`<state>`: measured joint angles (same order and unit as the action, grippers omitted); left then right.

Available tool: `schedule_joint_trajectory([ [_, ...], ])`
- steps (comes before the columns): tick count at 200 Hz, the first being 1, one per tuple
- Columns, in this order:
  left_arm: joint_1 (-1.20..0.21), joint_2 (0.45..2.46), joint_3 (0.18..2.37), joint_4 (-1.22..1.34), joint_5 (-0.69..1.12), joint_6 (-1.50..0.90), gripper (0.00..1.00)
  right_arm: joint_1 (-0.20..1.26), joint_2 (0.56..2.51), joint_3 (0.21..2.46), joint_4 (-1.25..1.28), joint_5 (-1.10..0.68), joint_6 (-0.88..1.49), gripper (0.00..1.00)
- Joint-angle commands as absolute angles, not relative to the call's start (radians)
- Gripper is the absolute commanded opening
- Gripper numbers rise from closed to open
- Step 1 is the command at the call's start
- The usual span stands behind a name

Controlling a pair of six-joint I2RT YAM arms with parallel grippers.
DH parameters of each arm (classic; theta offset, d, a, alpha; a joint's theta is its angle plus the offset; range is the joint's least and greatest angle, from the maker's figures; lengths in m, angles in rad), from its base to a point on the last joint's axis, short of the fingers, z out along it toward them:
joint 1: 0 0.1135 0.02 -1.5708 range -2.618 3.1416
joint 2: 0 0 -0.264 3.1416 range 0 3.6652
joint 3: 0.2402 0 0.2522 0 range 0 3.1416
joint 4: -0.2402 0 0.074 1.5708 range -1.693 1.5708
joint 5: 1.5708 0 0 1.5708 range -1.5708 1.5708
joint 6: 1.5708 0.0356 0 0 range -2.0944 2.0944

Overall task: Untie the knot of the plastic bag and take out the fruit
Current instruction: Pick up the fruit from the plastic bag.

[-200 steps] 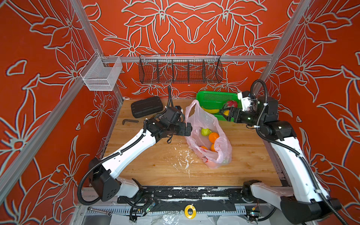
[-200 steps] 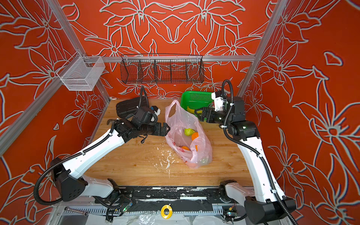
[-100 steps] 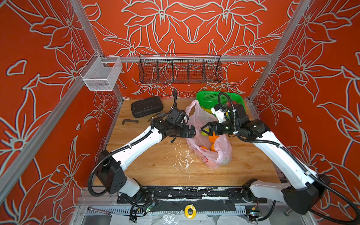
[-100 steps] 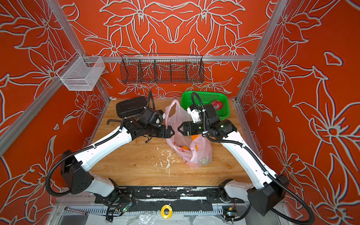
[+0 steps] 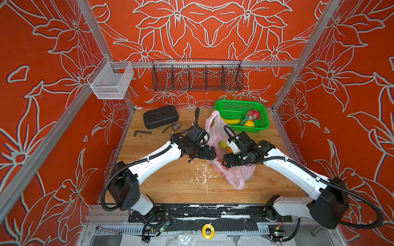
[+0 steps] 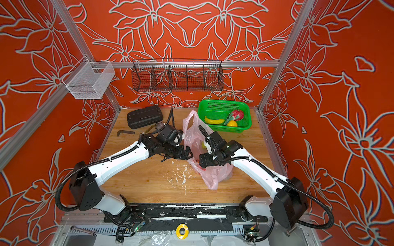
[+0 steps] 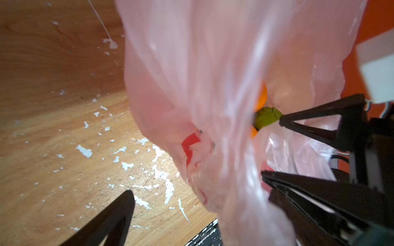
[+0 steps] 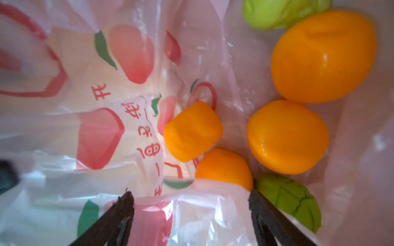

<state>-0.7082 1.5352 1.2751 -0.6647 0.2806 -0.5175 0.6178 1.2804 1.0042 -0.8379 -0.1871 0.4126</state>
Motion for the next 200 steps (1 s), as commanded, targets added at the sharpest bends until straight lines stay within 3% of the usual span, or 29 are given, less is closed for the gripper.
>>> schedule_joint_trajectory([
  [1, -0.73, 1.58, 1.279, -0.683, 0.337, -0.537, 0.95, 0.626, 1.254, 0.942, -0.913, -0.116, 0.452, 0.86],
  [81, -0.797, 1.648, 1.23, -0.637, 0.351, -0.565, 0.78, 0.626, 1.11, 0.886, -0.84, -0.093, 0.55, 0.87],
  [145, -0.801, 1.638, 1.222, -0.63, 0.34, -0.565, 0.68, 0.626, 1.08, 0.859, -0.55, -0.046, 0.731, 0.85],
  [175, -0.803, 1.642, 1.203, -0.644, 0.326, -0.574, 0.48, 0.627, 1.152, 0.852, -0.46, -0.061, 0.778, 0.79],
  [200, -0.801, 1.628, 1.17, -0.64, 0.326, -0.585, 0.31, 0.629, 1.232, 0.868, -0.473, -0.056, 0.748, 0.67],
])
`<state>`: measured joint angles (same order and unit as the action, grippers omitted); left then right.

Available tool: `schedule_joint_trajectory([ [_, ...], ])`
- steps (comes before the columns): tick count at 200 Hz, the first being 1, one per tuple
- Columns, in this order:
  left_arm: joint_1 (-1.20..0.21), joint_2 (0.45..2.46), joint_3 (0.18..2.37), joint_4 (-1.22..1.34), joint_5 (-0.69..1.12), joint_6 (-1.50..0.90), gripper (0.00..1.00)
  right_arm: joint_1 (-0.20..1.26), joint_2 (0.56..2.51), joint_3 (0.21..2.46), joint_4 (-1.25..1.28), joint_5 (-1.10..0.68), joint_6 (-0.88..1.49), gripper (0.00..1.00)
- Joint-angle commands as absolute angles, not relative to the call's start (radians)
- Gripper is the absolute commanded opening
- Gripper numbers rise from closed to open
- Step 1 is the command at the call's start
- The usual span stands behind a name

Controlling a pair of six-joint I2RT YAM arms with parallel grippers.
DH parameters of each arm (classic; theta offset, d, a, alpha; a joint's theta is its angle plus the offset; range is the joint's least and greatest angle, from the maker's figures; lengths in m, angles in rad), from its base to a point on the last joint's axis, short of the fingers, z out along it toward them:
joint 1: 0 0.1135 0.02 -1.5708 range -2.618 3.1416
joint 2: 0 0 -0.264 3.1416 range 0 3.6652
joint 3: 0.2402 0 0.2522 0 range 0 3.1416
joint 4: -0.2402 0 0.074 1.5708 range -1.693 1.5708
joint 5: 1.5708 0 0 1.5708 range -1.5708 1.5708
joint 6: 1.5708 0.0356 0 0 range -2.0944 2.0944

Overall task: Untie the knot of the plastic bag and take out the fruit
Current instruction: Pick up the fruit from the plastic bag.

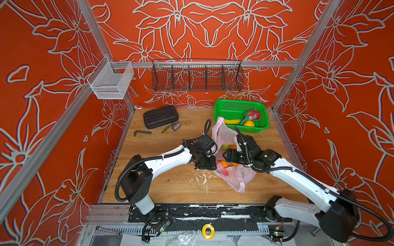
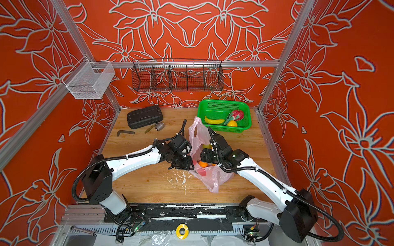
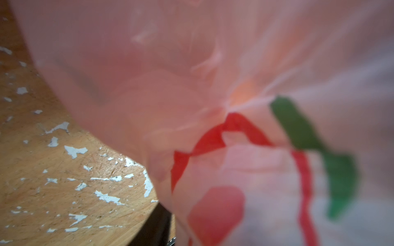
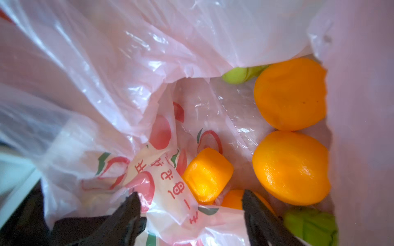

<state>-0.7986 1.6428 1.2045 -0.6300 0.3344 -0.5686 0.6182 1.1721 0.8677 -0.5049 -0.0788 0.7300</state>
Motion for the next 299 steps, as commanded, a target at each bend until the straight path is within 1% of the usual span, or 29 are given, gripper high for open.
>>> schedule_joint_trajectory([
  [1, -0.802, 1.627, 1.169, -0.64, 0.327, -0.585, 0.3, 0.63, 1.235, 0.869, -0.474, -0.055, 0.746, 0.67],
  [11, -0.801, 1.627, 1.162, -0.643, 0.336, -0.584, 0.25, 0.635, 1.264, 0.877, -0.485, -0.057, 0.73, 0.66],
  [27, -0.802, 1.632, 1.15, -0.65, 0.351, -0.583, 0.2, 0.649, 1.309, 0.889, -0.522, -0.039, 0.706, 0.65],
  [49, -0.802, 1.628, 1.121, -0.645, 0.356, -0.589, 0.19, 0.67, 1.344, 0.876, -0.552, -0.004, 0.689, 0.66],
  [85, -0.804, 1.643, 1.105, -0.631, 0.375, -0.59, 0.18, 0.684, 1.374, 0.856, -0.534, -0.037, 0.672, 0.76],
  [118, -0.809, 1.657, 1.118, -0.621, 0.376, -0.588, 0.18, 0.69, 1.388, 0.868, -0.537, -0.002, 0.676, 0.83],
  [156, -0.81, 1.659, 1.125, -0.623, 0.36, -0.586, 0.18, 0.721, 1.434, 0.906, -0.55, 0.026, 0.639, 0.87],
  [204, -0.81, 1.646, 1.114, -0.623, 0.34, -0.589, 0.17, 0.755, 1.456, 0.863, -0.472, 0.056, 0.587, 0.81],
  [255, -0.811, 1.649, 1.118, -0.617, 0.338, -0.588, 0.17, 0.755, 1.525, 0.866, -0.42, -0.014, 0.612, 0.73],
  [299, -0.81, 1.641, 1.117, -0.617, 0.33, -0.589, 0.17, 0.755, 1.528, 0.868, -0.416, 0.0, 0.639, 0.59],
])
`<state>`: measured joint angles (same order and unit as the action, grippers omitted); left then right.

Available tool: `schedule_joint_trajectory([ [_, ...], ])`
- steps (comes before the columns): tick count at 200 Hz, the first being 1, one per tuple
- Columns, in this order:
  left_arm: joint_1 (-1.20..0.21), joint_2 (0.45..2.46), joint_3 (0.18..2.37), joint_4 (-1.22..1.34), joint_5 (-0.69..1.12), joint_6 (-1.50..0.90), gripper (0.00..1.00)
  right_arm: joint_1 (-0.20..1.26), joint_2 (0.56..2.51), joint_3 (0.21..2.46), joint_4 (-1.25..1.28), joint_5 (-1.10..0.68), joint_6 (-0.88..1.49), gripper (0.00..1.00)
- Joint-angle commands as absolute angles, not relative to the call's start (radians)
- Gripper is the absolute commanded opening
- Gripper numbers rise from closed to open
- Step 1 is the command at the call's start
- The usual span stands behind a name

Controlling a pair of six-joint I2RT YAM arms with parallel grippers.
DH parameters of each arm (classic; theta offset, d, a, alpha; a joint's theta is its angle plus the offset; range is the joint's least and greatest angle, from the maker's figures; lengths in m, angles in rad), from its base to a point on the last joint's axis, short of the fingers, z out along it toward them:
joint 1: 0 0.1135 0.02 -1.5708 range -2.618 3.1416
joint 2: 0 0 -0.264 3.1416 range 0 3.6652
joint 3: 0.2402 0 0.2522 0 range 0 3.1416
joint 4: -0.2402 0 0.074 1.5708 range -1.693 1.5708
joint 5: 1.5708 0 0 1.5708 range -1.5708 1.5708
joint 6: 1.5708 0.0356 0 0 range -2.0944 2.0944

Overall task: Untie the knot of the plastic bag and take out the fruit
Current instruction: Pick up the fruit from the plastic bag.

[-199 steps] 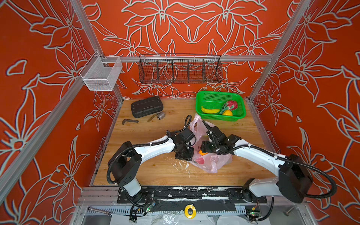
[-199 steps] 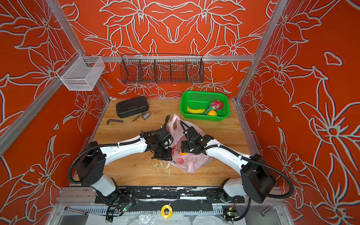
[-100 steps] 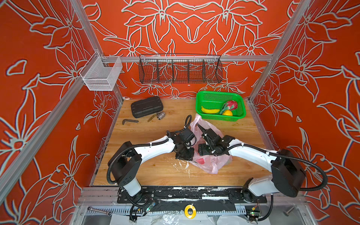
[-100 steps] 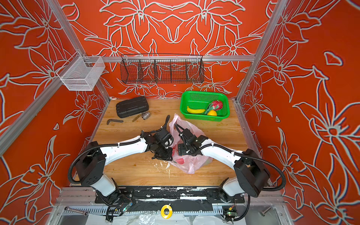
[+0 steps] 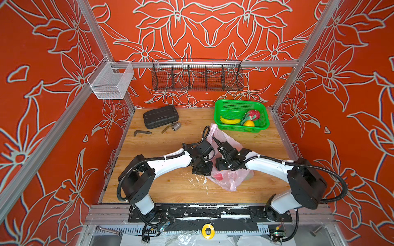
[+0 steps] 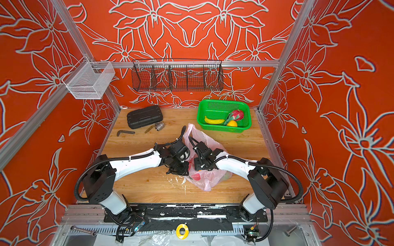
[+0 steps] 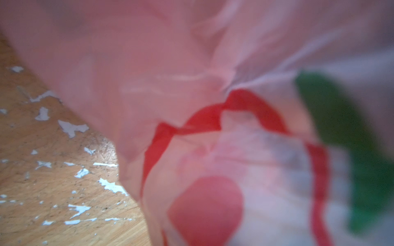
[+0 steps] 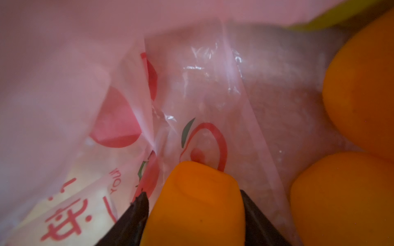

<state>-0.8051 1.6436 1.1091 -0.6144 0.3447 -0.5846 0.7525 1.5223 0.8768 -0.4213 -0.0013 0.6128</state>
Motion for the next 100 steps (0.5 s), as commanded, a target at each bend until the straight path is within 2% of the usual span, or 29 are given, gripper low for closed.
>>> schedule_joint_trajectory([
  [1, -0.81, 1.641, 1.117, -0.617, 0.33, -0.589, 0.17, 0.755, 1.528, 0.868, -0.416, 0.0, 0.64, 0.58],
  [24, -0.81, 1.643, 1.118, -0.615, 0.328, -0.588, 0.17, 0.754, 1.5, 0.871, -0.417, 0.022, 0.653, 0.51],
  [59, -0.81, 1.641, 1.118, -0.614, 0.325, -0.591, 0.17, 0.751, 1.437, 0.87, -0.405, 0.088, 0.686, 0.51],
  [100, -0.81, 1.638, 1.121, -0.609, 0.327, -0.591, 0.17, 0.728, 1.401, 0.88, -0.356, 0.08, 0.718, 0.51],
])
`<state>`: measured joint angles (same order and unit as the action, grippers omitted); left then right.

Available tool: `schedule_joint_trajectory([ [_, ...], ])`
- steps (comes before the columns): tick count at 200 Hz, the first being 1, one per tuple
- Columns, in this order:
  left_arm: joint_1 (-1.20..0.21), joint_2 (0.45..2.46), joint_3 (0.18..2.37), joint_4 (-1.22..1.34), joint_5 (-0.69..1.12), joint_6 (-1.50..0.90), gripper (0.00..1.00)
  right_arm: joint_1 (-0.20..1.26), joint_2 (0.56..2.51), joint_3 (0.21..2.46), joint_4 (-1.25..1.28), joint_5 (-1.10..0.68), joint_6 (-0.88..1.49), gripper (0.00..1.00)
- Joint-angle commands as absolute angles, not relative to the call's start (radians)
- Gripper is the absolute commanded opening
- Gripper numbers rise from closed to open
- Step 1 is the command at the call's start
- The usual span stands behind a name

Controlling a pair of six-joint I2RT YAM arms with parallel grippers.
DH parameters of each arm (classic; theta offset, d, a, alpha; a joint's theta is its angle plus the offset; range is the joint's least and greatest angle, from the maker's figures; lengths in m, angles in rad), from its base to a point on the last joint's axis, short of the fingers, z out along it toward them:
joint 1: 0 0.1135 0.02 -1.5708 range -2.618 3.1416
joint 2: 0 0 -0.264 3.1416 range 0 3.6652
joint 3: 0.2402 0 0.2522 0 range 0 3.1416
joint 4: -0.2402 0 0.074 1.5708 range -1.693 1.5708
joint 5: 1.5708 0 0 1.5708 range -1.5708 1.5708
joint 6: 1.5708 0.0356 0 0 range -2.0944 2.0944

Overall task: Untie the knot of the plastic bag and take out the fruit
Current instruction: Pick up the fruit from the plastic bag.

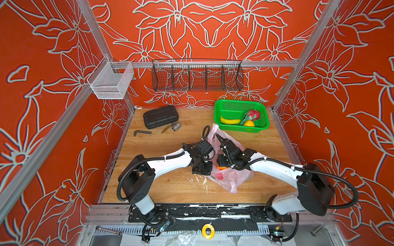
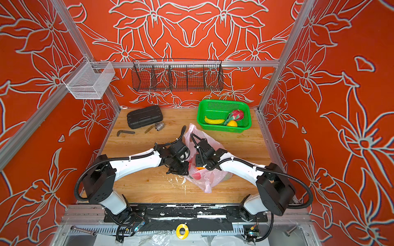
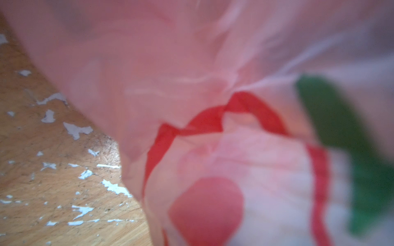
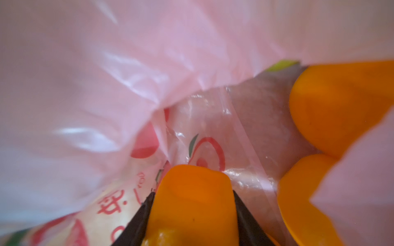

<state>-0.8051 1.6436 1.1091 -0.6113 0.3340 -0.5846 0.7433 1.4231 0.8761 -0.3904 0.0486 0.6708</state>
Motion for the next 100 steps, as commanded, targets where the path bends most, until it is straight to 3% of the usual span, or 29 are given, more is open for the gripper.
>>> schedule_joint_trajectory([
  [1, -0.81, 1.638, 1.121, -0.609, 0.327, -0.592, 0.17, 0.728, 1.401, 0.88, -0.356, 0.08, 0.72, 0.51],
  [51, -0.81, 1.632, 1.123, -0.607, 0.317, -0.593, 0.19, 0.673, 1.414, 0.895, -0.3, 0.0, 0.771, 0.51],
  [100, -0.81, 1.582, 1.121, -0.601, 0.284, -0.594, 0.53, 0.664, 1.323, 0.876, -0.348, -0.02, 0.783, 0.5],
])
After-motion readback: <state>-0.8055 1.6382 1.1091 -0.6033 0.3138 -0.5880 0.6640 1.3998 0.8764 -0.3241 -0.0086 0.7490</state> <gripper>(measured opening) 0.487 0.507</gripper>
